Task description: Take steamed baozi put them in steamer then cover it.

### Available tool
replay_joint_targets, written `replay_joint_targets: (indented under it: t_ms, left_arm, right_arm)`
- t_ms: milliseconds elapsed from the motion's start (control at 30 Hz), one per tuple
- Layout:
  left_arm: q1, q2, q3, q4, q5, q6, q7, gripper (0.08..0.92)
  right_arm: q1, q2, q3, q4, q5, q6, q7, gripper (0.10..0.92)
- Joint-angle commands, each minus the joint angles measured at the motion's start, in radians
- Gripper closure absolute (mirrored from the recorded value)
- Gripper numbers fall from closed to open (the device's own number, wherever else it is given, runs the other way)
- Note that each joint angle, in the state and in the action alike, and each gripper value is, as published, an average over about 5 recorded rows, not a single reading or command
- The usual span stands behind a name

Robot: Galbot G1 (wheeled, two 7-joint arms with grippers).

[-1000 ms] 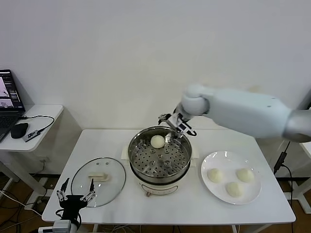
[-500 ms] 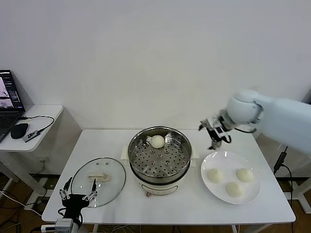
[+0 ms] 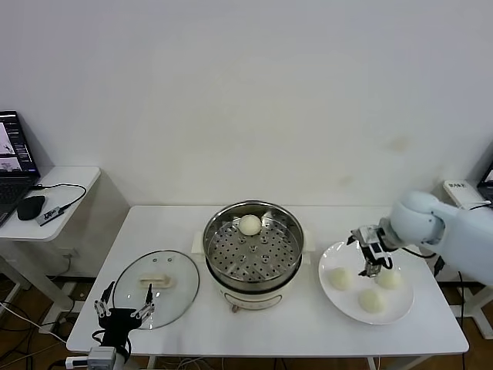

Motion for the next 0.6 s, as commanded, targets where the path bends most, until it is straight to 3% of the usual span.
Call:
replay_joint_targets:
  t_ms: [33, 600]
  left_arm:
    - [0.005, -0.005, -0.003, -0.001, 0.003, 0.001, 0.0, 0.177]
    - [0.016, -0.018, -0.017, 0.0, 0.006, 0.0, 0.001, 0.177]
  right_arm:
    - [-0.274, 0.003, 0.17, -0.037, -0.081, 0.004, 0.025, 0.203]
    - [-0.332, 0.149, 0.235, -0.215, -0.149, 0.046, 0.046, 0.203]
